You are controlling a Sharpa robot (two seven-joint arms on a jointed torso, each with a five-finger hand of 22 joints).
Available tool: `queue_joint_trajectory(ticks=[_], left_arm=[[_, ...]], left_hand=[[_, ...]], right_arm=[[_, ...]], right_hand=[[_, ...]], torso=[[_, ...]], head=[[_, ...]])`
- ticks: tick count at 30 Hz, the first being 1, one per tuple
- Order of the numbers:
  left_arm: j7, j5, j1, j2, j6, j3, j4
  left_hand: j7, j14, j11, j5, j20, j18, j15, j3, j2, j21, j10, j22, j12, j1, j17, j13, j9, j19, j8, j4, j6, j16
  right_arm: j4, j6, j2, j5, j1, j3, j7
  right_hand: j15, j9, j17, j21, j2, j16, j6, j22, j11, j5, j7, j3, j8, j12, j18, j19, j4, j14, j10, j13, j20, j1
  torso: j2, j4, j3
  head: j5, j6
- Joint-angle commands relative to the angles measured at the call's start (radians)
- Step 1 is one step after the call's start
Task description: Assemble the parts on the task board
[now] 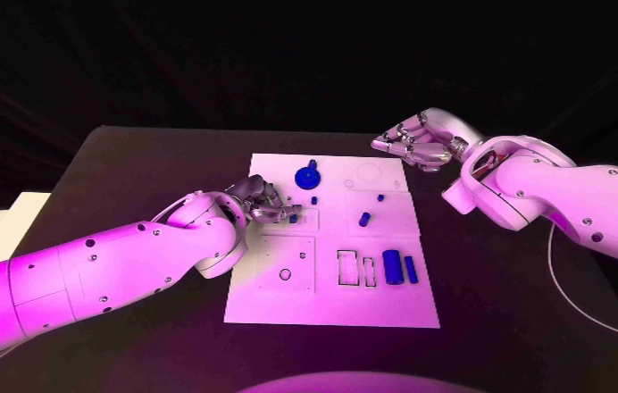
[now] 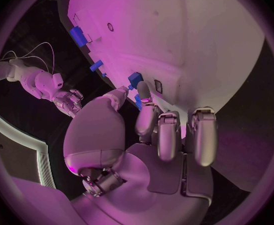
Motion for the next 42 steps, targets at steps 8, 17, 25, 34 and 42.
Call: queue_joint_trajectory(ticks=[8,17,25,34,42], left_arm=[[-0.008,0.012,0.002,0.002,0.016,0.002,0.002],[-0.007,0.015,0.003,0.004,0.015,0.002,0.004],[-0.026,0.068,0.024,-0.020,0.081,0.040,0.032],[-0.082,0.155,0.174,-0.035,0.414,0.053,-0.009],[-0.091,0.170,0.267,0.029,0.598,0.043,-0.160]], left_hand=[[-0.003,0.105,0.002,0.006,-0.007,-0.014,-0.010,-0.004,0.002,0.006,0.007,0.263,0.003,-0.009,0.263,0.001,0.001,0.102,-0.006,0.000,0.007,0.003],[-0.003,0.105,0.002,0.006,-0.007,-0.014,-0.010,-0.005,0.003,0.006,0.007,0.263,0.002,-0.009,0.263,0.000,0.001,0.102,-0.006,0.000,0.007,0.003],[0.002,0.105,0.005,0.007,-0.006,-0.014,-0.009,-0.046,0.008,0.006,-0.004,0.263,-0.016,-0.019,0.263,-0.016,0.001,0.102,-0.013,-0.001,-0.005,0.003],[0.037,0.105,0.034,-0.003,0.013,0.007,0.015,-0.275,0.081,-0.066,-0.082,0.197,-0.139,-0.005,0.263,-0.132,-0.004,0.071,-0.052,-0.002,-0.084,0.003],[0.065,0.105,0.059,-0.004,0.033,0.009,0.035,-0.361,0.132,-0.076,-0.096,0.191,-0.148,0.053,0.263,-0.144,-0.046,0.069,-0.132,-0.005,-0.122,0.003]], right_arm=[[0.000,0.014,0.001,-0.002,-0.001,0.000,0.009],[0.000,0.014,0.001,-0.002,-0.001,0.000,0.009],[-0.004,0.015,0.003,-0.001,-0.001,0.000,0.009],[-0.012,0.016,0.011,0.001,-0.001,0.000,0.008],[-0.018,0.017,0.020,0.001,-0.001,0.000,0.006]], right_hand=[[0.006,0.001,0.001,-0.007,0.003,-0.006,0.004,-0.001,0.000,-0.006,0.000,-0.009,0.006,0.005,0.014,-0.005,0.000,0.051,-0.006,0.001,0.000,-0.011],[0.006,0.001,0.001,-0.007,0.003,-0.006,0.004,-0.001,0.000,-0.006,0.000,-0.009,0.006,0.005,0.014,-0.005,0.000,0.051,-0.006,0.001,0.000,-0.011],[0.006,0.001,0.002,-0.006,0.004,-0.006,0.004,0.000,0.000,-0.006,0.000,-0.010,0.006,0.006,0.014,-0.005,-0.001,0.052,-0.006,0.001,0.000,-0.011],[0.006,0.001,0.001,-0.006,0.004,-0.006,0.004,0.000,-0.001,-0.006,0.000,-0.010,0.006,0.006,0.014,-0.005,-0.001,0.052,-0.005,0.002,0.000,-0.011],[0.006,0.001,0.001,-0.007,0.005,-0.006,0.004,-0.001,-0.001,-0.002,0.000,-0.012,0.006,0.006,0.014,-0.005,-0.003,0.052,-0.006,0.001,0.000,-0.009]], torso=[[0.000,-0.0003,0.0005],[0.000,-0.0003,-0.0002],[-0.001,-0.0003,0.0002],[0.000,-0.0009,0.0009],[0.001,0.0015,-0.0026]], head=[[0.000,-0.001],[0.000,0.001],[0.000,0.006],[0.008,0.012],[0.009,0.019]])
